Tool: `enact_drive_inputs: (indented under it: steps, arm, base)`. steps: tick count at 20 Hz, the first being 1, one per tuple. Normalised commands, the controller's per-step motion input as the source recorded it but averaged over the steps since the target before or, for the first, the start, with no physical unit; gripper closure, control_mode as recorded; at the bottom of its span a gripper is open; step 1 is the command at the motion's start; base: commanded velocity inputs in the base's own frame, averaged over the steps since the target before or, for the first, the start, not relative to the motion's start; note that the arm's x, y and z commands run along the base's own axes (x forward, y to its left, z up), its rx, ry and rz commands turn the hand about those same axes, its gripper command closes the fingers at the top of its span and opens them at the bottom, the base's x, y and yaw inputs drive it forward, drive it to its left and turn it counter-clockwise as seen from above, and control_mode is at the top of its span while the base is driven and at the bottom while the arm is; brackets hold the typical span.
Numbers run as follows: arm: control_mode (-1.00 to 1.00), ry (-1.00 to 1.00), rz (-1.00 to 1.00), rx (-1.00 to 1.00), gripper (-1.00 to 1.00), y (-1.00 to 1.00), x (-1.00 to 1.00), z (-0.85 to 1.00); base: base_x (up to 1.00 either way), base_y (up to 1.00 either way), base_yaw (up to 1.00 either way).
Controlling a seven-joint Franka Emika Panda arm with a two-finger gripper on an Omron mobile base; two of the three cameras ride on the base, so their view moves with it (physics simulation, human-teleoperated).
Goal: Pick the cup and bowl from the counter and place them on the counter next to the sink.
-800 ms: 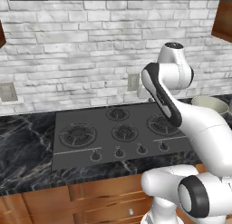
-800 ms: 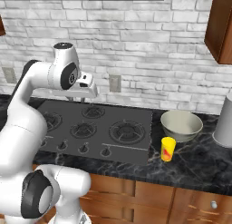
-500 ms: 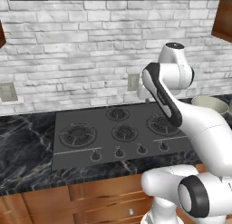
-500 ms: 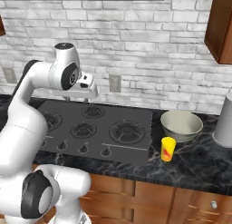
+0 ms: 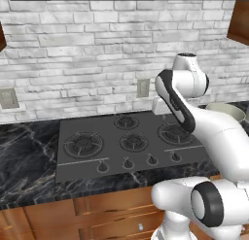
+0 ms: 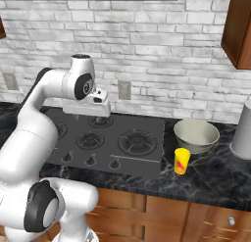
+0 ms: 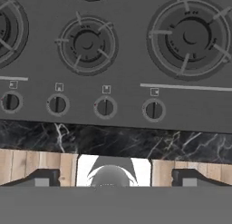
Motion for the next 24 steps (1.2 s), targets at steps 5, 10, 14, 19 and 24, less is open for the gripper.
enact_drive_inputs:
  steps: [5,10,14,19,24]
  arm:
    - [-1.00,0.04,0.07,0.00,-1.00,-0.99,0.04,-0.09]
    - [-1.00,0.01,0.12,0.00,-1.00,-0.92,0.00,-0.01]
    - [-1.00,0.00,0.12,0.00,-1.00,-0.53,0.00,-0.13]
    - [-1.00,0.00,0.03,0.01,-1.00,-0.58,0.06,-0.14]
    - [-1.00,0.00,-0.06,0.04,-1.00,-0.49,0.00,-0.06]
  base:
    - [0.00,0.00,0.00]
    - [0.00,0.00,0.00]
    - [0.00,0.00,0.00]
    - [0.00,0.00,0.00]
    - [0.00,0.00,0.00]
